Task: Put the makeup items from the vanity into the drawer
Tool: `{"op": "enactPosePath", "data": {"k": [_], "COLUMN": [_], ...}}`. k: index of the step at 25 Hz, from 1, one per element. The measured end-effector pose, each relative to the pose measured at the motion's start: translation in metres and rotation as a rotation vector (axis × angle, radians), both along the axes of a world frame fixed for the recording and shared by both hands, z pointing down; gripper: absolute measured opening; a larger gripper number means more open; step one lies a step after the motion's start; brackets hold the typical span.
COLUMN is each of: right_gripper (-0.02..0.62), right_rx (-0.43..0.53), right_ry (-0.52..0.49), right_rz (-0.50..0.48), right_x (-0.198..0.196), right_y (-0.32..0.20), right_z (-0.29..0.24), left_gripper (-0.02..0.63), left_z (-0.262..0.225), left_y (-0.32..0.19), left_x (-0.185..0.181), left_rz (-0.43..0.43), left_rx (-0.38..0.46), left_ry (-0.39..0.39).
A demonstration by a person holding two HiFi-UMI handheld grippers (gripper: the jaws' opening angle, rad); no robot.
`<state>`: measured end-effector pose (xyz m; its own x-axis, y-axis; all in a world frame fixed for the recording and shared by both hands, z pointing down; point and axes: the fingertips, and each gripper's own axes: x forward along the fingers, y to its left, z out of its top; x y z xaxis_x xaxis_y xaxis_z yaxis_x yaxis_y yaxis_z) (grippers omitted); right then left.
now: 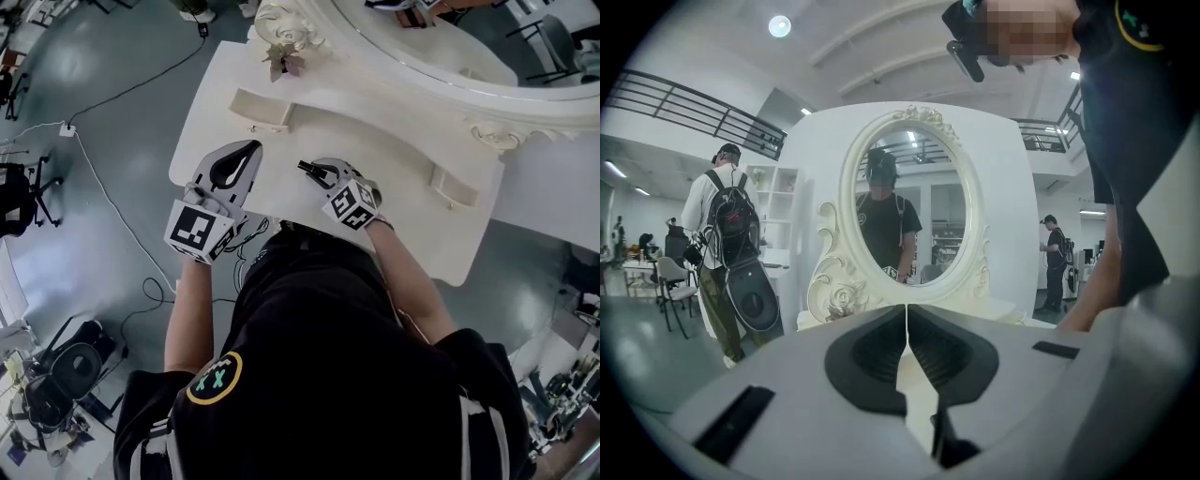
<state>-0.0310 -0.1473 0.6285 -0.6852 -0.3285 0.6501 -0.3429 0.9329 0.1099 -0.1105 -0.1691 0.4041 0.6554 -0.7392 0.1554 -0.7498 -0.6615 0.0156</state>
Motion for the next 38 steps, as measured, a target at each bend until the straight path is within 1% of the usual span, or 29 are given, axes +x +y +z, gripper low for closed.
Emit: {"op": "enactPosePath", "data": {"k": [9, 14, 17, 21, 24, 30, 34, 35, 36, 37, 38], "right_gripper": [0.12, 0.12, 0.12, 0.12, 0.12, 0.12, 0.124, 0.149, 0.216, 0.247, 0.266], "right_rx": [0.111, 0.167, 0.178, 0.144, 0.126, 0.122, 0.111, 0.103, 0.094, 0.086, 0.083], "right_ry": [-0.087, -0.081, -0.056, -0.003, 0.022, 0.012, -0.007, -0.009, -0.011, -0.013, -0.014], "right_rz": [-0.022, -0.066, -0.08, -0.084, -0.087, -0.075, -0.07, -0.073, -0.078, -0.081, -0.08], "right_x": [-0.046, -0.079, -0.096, -0.112, -0.117, -0.121, -0.124, -0.125, -0.125, -0.125, -0.124], "right_y": [-0.051, -0.082, -0.101, -0.121, -0.126, -0.129, -0.131, -0.13, -0.129, -0.127, -0.126], "right_z": [-0.084, -0.109, -0.107, -0.083, -0.069, -0.067, -0.067, -0.066, -0.065, -0.064, -0.064], "left_gripper": [0.026, 0.026, 0.026, 0.026, 0.026, 0.026, 0.026, 0.026, 0.026, 0.026, 0.026], "left_z": [-0.003, -0.004, -0.005, -0.003, -0.002, 0.0, -0.001, -0.002, -0.002, -0.002, -0.002], "left_y": [-0.001, 0.0, 0.003, 0.006, 0.008, 0.008, 0.008, 0.008, 0.008, 0.007, 0.007], "left_x": [-0.021, -0.035, -0.042, -0.054, -0.062, -0.074, -0.071, -0.07, -0.07, -0.07, -0.069], "left_rz": [-0.046, -0.074, -0.09, -0.115, -0.133, -0.156, -0.142, -0.139, -0.138, -0.137, -0.135], "left_rx": [0.018, 0.022, 0.023, 0.018, 0.012, 0.01, 0.007, 0.006, 0.006, 0.007, 0.006], "left_ry": [0.006, 0.007, 0.008, 0.01, 0.011, 0.011, 0.013, 0.014, 0.014, 0.014, 0.014]}}
